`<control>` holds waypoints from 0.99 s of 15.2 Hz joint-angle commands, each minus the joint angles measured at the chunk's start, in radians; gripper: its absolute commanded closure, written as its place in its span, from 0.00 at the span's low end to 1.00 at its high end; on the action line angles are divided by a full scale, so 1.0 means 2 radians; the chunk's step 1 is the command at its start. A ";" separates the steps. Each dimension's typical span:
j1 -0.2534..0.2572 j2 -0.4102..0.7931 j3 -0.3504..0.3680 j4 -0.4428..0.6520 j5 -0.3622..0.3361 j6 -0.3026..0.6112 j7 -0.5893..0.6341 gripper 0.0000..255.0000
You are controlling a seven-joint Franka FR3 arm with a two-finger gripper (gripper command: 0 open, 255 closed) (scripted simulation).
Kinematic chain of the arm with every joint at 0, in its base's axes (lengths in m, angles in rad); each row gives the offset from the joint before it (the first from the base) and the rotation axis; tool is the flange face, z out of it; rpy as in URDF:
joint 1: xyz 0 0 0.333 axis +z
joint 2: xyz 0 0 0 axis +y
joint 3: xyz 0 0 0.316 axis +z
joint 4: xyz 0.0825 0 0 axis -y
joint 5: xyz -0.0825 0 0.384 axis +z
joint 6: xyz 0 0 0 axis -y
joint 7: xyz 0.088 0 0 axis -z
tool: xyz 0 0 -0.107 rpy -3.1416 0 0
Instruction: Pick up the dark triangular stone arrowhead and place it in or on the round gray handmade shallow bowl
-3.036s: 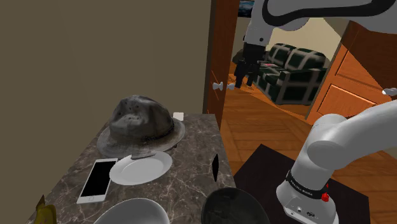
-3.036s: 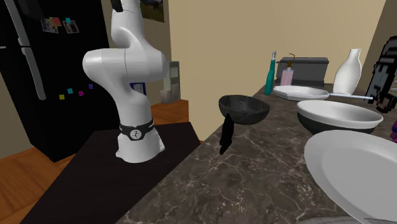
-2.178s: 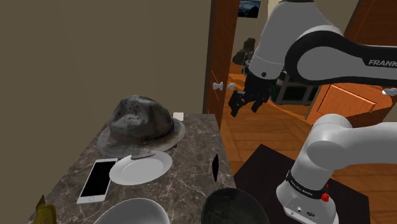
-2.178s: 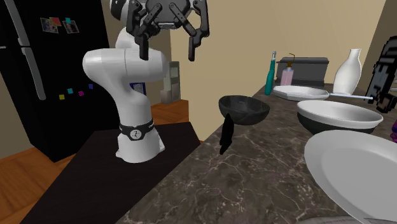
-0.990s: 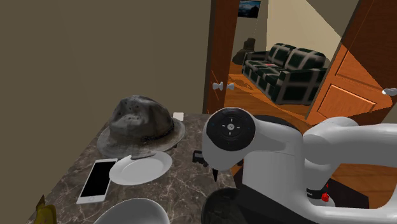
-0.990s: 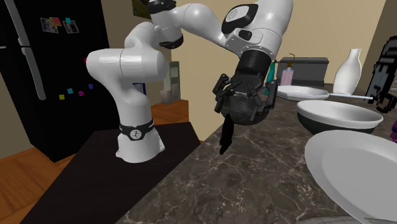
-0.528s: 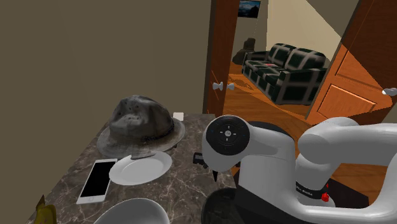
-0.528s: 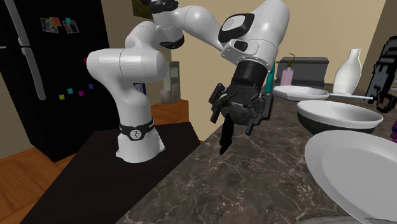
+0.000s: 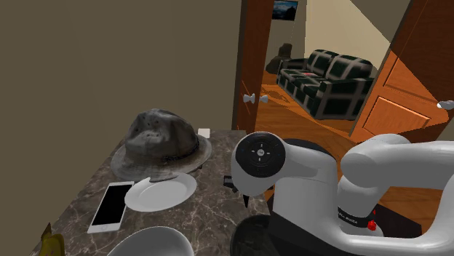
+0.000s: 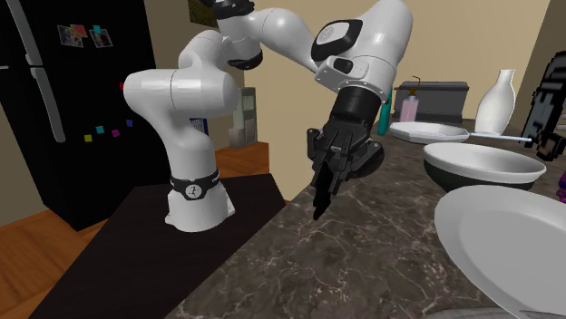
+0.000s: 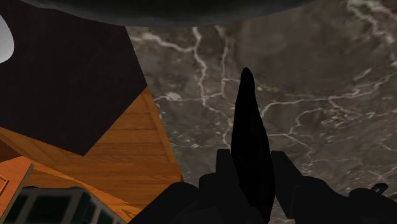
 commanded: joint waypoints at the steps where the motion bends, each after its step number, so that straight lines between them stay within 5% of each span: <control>1: 0.000 0.000 0.000 0.000 0.000 0.000 0.000 1.00; 7: 0.000 0.000 0.000 0.000 0.000 0.000 0.000 1.00; 15: 0.010 -0.010 -0.052 0.022 -0.030 -0.043 -0.015 1.00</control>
